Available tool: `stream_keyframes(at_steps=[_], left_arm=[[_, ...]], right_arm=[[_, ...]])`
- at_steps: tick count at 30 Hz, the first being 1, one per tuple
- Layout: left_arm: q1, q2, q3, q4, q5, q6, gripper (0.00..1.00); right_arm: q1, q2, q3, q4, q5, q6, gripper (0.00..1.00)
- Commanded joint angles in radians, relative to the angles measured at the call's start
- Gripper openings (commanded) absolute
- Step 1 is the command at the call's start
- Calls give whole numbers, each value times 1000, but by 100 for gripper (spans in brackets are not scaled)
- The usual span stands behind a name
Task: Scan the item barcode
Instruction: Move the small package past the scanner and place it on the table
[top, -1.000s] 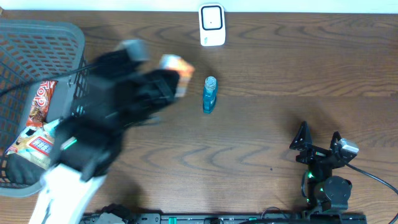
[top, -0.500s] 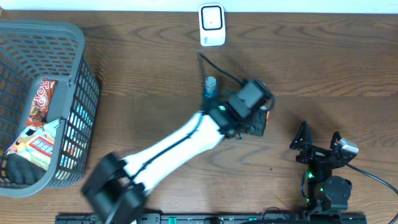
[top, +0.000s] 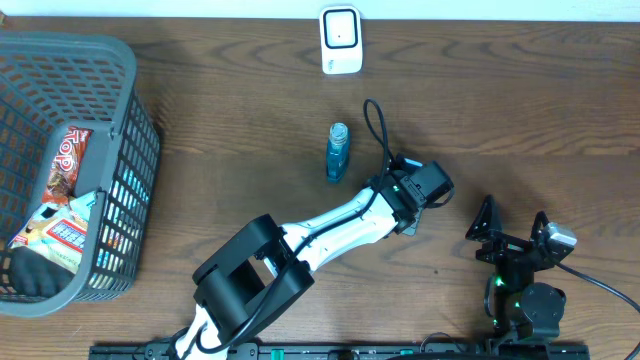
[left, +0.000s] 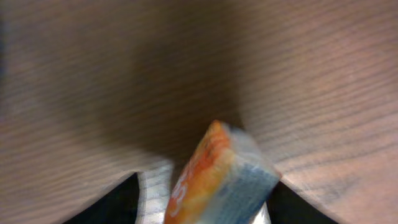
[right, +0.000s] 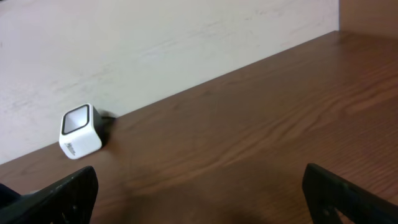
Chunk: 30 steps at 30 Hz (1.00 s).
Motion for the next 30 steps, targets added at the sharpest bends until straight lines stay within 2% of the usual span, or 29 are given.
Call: stream_keyframes(at_steps=[1,7,11,15,16,17,19,23,28,30], left_arm=[[2,-52,19,-26,-66,2,76],[2,-199,30,-71,-66,35,82],[2,-349,30,-99,-65,54,84],[7,-526,30,-119,-70,123,88],[13,-571,30,-121,-97,125,88],[18,-612,30,-125,-138,125,93],[39,-698,30,-137,-245,124,97],[119,-850,30,-142,-420,132,99],[325,-1001,30,-164,-602,151,100],[444,-1036,30,-192,-619,150,100]], right_arm=[[-14,-4,-3,-1,-2,13,99],[-14,-4,-3,-1,-2,13,99],[-14,-4,-3,-1,-2,13,99],[-14,-4,-3,-1,-2,13,99],[-14,-4,-3,-1,-2,13,99],[-14,-4,-3,-1,-2,13,99],[-14,-4,-3,-1,-2,13,99],[-14,-4,-3,-1,-2,13,99],[-14,-4,-3,-1,-2,13,99],[-14,-4,-3,-1,-2,13,99]])
